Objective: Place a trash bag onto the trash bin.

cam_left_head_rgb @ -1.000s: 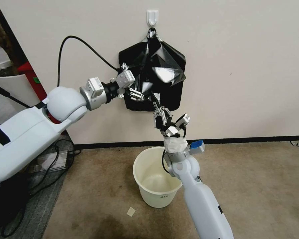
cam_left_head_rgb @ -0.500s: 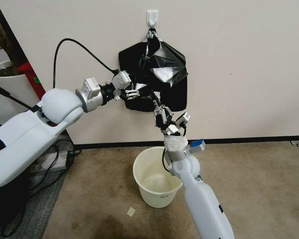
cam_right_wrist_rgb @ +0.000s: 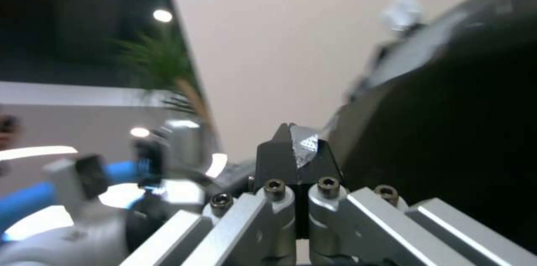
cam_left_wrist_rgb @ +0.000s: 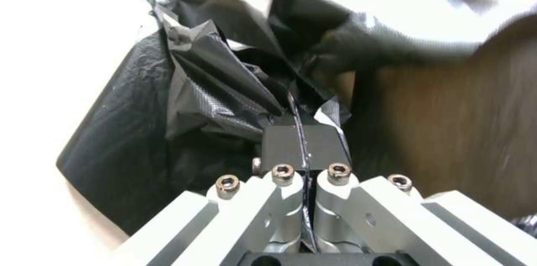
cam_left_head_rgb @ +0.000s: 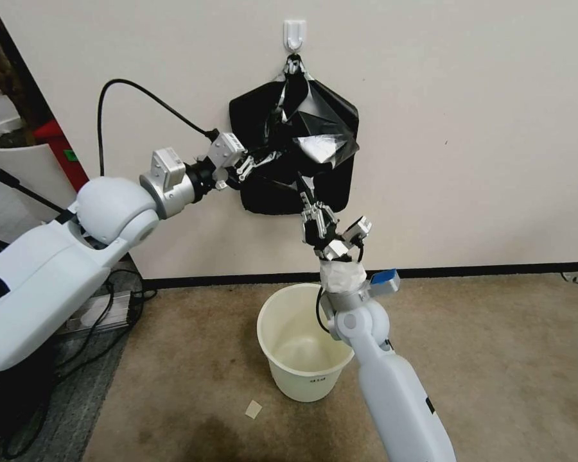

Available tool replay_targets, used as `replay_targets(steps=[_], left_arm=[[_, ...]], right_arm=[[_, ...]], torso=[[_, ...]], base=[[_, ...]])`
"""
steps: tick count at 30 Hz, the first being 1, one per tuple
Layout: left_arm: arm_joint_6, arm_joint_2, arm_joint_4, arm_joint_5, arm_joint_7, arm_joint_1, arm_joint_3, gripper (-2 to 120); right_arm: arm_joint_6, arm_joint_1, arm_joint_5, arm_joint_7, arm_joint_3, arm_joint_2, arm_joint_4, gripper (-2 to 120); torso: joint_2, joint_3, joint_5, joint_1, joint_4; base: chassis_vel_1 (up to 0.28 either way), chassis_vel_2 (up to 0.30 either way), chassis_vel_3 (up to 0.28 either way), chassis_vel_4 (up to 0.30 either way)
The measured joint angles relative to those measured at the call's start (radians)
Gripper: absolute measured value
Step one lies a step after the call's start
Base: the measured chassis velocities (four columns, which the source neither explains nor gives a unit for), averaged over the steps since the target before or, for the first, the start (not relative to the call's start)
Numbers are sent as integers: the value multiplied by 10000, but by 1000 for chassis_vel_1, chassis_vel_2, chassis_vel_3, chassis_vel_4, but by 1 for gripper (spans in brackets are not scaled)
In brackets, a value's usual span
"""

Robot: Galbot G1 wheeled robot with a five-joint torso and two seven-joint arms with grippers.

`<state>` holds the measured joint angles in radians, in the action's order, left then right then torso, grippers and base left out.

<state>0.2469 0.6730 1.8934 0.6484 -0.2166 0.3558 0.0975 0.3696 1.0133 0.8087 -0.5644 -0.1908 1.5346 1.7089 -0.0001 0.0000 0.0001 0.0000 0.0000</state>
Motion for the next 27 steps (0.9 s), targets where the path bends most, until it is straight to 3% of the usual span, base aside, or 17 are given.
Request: replay_targets(steps=[4,6,10,16,19,21,22,24,26,27], left_arm=[[-346,327,-6,772,302,518,-398,0],[-651,587,-3,1155,376,946,-711,0],[-1236,1042,-37,1790,417,1701,-1111,0],[-1702,1551,-360,2569,273,2287,-1418,0],[-1892,1726,-620,2750,55,2364,-1477,0],[-2060,1836,-843,2800,-129,2372,-1495,0],[-2060,1836,-843,2800,-129,2372,-1495,0],[-2154,1919,-944,2817,-220,2365,-1495,0],[-2177,1990,-956,2811,-247,2322,-1489,0],[-2177,1990,-956,2811,-247,2322,-1489,0]], right_arm=[[384,373,-1017,1610,306,-197,377,0],[449,658,-1835,2063,282,-372,680,8],[731,1249,-3097,2166,63,-801,1274,23],[605,1793,-3265,2255,-290,-1510,3032,39],[12,1637,-3256,3038,-675,-2019,4052,50],[-1116,1135,-3326,4363,-1036,-2774,4787,61],[-1116,1135,-3326,4363,-1036,-2774,4787,61],[-2223,305,-3123,5158,-1036,-3855,4818,72],[-2832,-542,-3145,5282,-771,-4740,4261,80],[-2832,-542,-3145,5282,-771,-4740,4261,80]], torso=[[0,0,1,0,0],[0,-1,-1,0,-1],[1,0,0,0,1],[1,-1,1,0,-1],[2,-1,0,-1,-2],[2,-1,2,-1,-3],[2,-1,2,-1,-3],[2,-1,0,0,-2],[1,0,3,-1,1],[1,0,3,-1,1]], base=[[0,0,0,0],[0,0,0,0],[0,0,0,0],[0,0,0,0],[0,0,0,0],[0,0,0,0],[0,0,0,0],[0,0,0,0],[0,0,0,0],[0,0,0,0]])
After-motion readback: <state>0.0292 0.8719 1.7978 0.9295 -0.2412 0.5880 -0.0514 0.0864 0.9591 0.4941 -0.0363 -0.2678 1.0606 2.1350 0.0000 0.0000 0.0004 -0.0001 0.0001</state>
